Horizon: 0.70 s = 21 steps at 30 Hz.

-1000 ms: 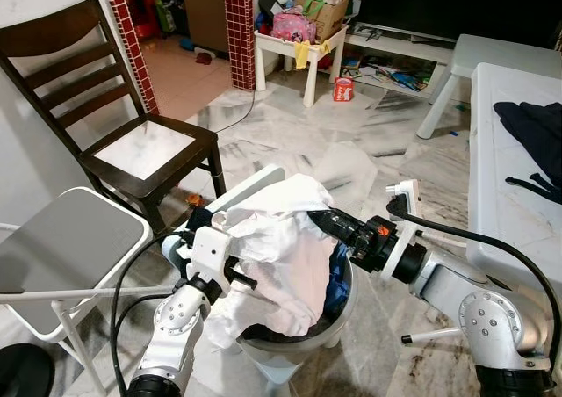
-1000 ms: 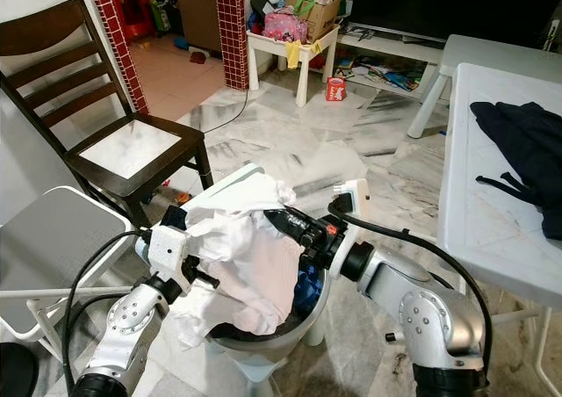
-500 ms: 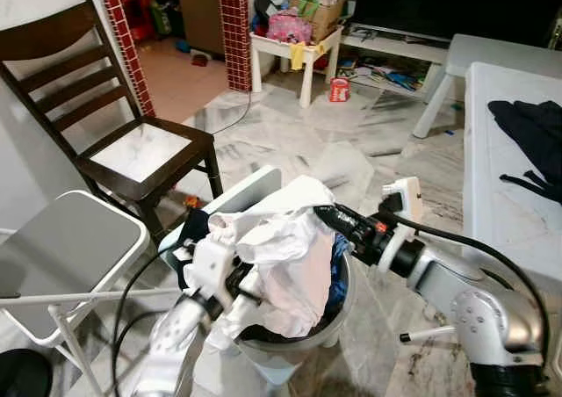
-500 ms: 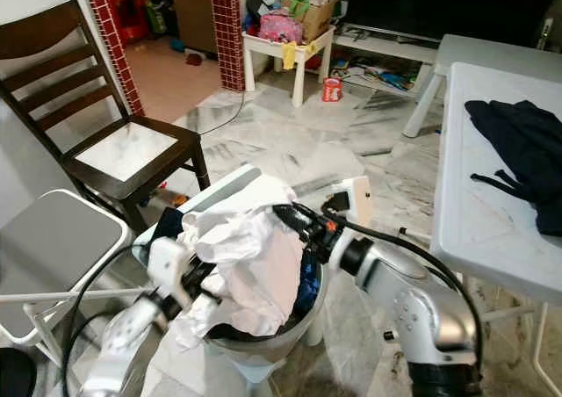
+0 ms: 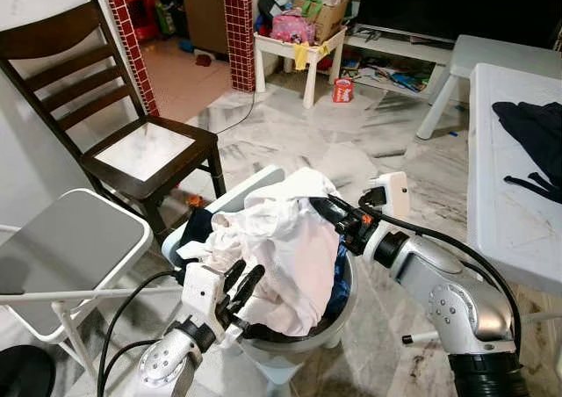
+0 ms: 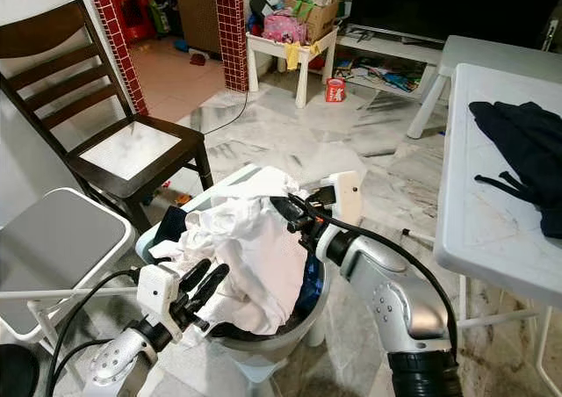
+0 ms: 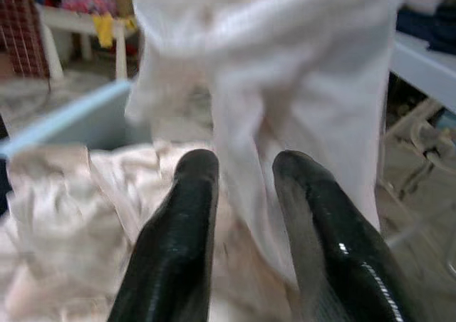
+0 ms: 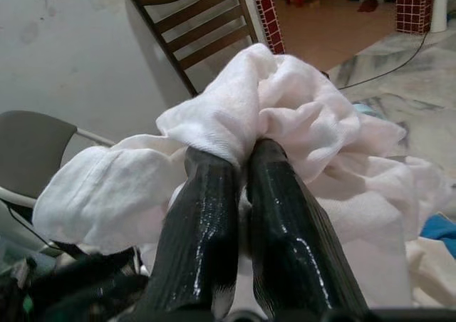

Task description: Hang hanger

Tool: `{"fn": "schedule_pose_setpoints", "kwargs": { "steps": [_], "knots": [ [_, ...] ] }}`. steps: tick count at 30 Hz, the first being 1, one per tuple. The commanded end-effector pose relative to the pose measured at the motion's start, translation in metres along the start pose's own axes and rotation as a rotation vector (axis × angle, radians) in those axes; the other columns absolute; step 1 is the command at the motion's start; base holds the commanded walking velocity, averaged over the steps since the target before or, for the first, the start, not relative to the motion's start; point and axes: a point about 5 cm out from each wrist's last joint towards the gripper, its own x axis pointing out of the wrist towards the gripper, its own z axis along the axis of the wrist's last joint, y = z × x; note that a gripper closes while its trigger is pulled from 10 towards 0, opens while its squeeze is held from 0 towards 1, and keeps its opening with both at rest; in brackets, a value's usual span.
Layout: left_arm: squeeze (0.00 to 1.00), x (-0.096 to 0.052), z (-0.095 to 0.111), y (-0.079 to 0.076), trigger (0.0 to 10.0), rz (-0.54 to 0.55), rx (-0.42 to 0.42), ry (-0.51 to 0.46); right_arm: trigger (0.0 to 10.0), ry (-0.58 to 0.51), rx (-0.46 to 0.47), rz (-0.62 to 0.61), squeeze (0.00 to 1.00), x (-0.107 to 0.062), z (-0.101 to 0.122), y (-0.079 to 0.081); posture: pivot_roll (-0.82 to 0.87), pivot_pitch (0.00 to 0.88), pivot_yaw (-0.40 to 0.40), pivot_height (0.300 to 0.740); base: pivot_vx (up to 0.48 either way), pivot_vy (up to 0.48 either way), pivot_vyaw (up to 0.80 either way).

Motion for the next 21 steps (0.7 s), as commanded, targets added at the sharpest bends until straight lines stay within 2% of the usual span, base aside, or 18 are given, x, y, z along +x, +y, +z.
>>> {"fn": "schedule_pose_setpoints", "kwargs": {
  "steps": [1, 9, 21],
  "knots": [
    [1.00, 0.001, -0.002, 0.004, 10.0, 0.028, 0.007, 0.008, 0.0, -0.040, -0.028, 0.000, 0.00, 0.000, 0.011, -0.001, -0.10, 0.003, 0.000, 0.740, 0.000, 0.000, 0.00],
    [1.00, 0.015, -0.002, 0.012, 10.0, 0.038, 0.045, 0.011, 0.0, -0.041, -0.035, 0.011, 0.00, -0.002, 0.011, 0.001, -0.12, 0.000, 0.004, 0.740, 0.000, 0.000, 0.00],
    [1.00, 0.040, -0.002, 0.012, 10.0, 0.044, 0.078, 0.020, 0.0, -0.036, -0.040, 0.047, 0.00, -0.003, 0.013, 0.003, -0.13, 0.000, 0.004, 0.740, 0.000, 0.000, 0.00]
  ]
}}
